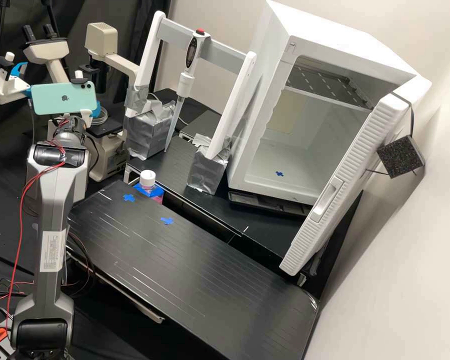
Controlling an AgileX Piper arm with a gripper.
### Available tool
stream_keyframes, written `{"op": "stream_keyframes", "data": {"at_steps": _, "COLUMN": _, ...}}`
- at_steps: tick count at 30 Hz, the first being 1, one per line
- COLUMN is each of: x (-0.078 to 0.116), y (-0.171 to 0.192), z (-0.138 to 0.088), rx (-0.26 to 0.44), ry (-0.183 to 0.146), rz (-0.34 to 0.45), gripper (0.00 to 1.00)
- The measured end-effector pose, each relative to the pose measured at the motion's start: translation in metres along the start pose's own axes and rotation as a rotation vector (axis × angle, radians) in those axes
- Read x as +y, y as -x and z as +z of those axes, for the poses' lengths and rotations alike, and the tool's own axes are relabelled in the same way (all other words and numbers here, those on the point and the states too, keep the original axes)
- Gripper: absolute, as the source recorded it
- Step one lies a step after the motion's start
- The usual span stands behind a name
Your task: Move the petri dish to the microscope
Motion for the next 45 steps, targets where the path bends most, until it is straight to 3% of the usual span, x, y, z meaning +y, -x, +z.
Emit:
{"op": "stream_keyframes", "data": {"at_steps": 10, "x": 0.002, "y": 0.013, "z": 0.0, "rx": 0.007, "ry": -0.01, "rz": 0.014, "gripper": 1.0}}
{"op": "stream_keyframes", "data": {"at_steps": 20, "x": 0.017, "y": 0.051, "z": -0.017, "rx": 0.113, "ry": -0.008, "rz": 0.028, "gripper": 1.0}}
{"op": "stream_keyframes", "data": {"at_steps": 23, "x": 0.023, "y": 0.072, "z": -0.021, "rx": 0.156, "ry": -0.024, "rz": 0.059, "gripper": 1.0}}
{"op": "stream_keyframes", "data": {"at_steps": 27, "x": 0.031, "y": 0.102, "z": -0.017, "rx": 0.209, "ry": -0.02, "rz": 0.106, "gripper": 1.0}}
{"op": "stream_keyframes", "data": {"at_steps": 31, "x": 0.04, "y": 0.142, "z": -0.007, "rx": 0.236, "ry": -0.037, "rz": 0.201, "gripper": 1.0}}
{"op": "stream_keyframes", "data": {"at_steps": 38, "x": 0.037, "y": 0.199, "z": 0.02, "rx": 0.162, "ry": -0.081, "rz": 0.362, "gripper": 1.0}}
{"op": "stream_keyframes", "data": {"at_steps": 45, "x": 0.035, "y": 0.245, "z": 0.069, "rx": -0.031, "ry": -0.139, "rz": 0.56, "gripper": 1.0}}
